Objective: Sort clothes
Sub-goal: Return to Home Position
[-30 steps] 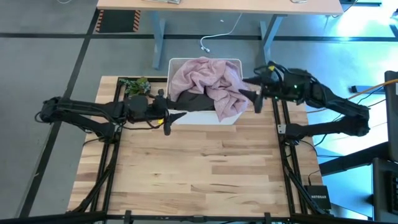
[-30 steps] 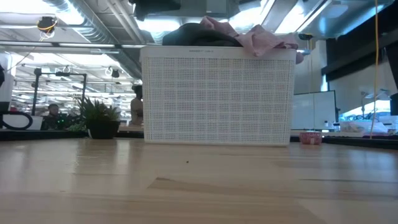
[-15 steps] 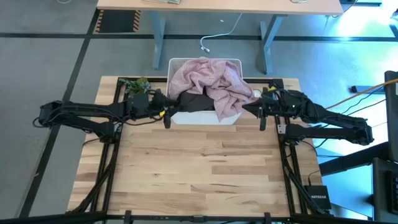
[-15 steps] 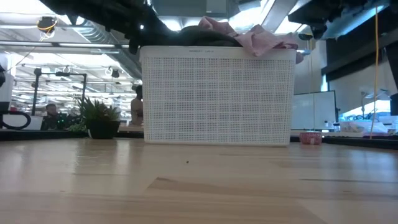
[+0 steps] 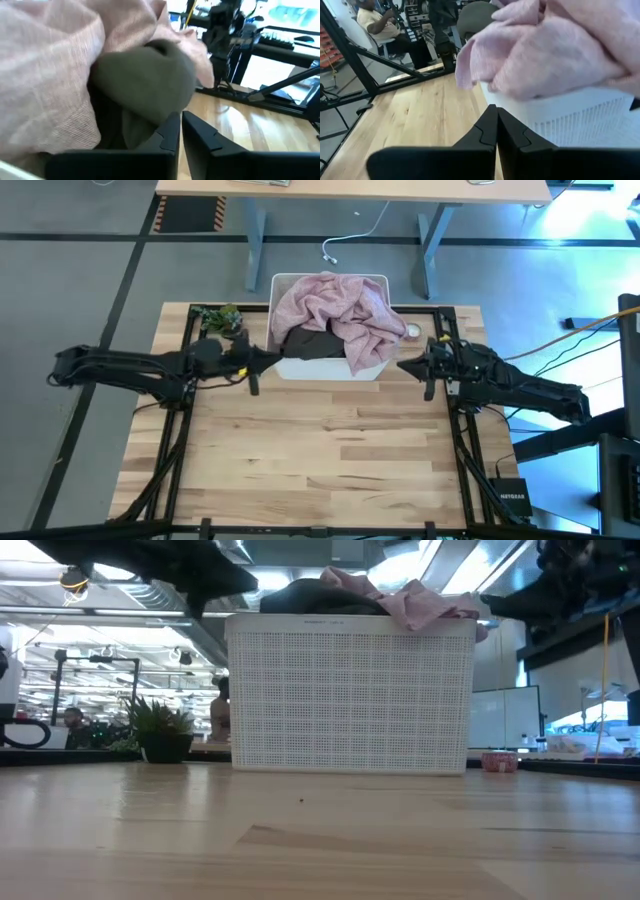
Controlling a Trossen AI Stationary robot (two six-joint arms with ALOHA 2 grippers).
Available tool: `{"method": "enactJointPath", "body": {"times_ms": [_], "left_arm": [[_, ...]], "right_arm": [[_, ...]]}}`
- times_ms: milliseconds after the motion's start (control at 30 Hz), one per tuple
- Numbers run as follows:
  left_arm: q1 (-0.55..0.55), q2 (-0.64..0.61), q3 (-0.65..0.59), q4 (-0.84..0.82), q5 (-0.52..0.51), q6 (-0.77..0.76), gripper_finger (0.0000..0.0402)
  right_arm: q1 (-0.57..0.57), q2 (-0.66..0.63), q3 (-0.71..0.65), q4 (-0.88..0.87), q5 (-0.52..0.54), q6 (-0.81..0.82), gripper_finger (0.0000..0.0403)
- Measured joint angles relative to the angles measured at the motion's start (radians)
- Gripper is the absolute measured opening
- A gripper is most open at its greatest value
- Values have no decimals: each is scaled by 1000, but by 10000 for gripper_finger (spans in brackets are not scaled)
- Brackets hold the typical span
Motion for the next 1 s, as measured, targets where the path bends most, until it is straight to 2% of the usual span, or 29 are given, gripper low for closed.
{"method": "enactJointPath", "body": {"times_ms": [233,467,700,1000], "left_arm": [[-52,-123,-65,18,-19,59,1],[-101,-187,-212,149,-18,107,1],[-105,-302,-329,157,-19,86,2],[-104,-472,-450,155,-23,59,3]], "right_arm": [[0,-146,-104,50,0,17,18],[0,-236,-162,50,0,31,8],[0,-255,-183,39,71,92,31],[0,-255,-183,40,88,48,46]]}}
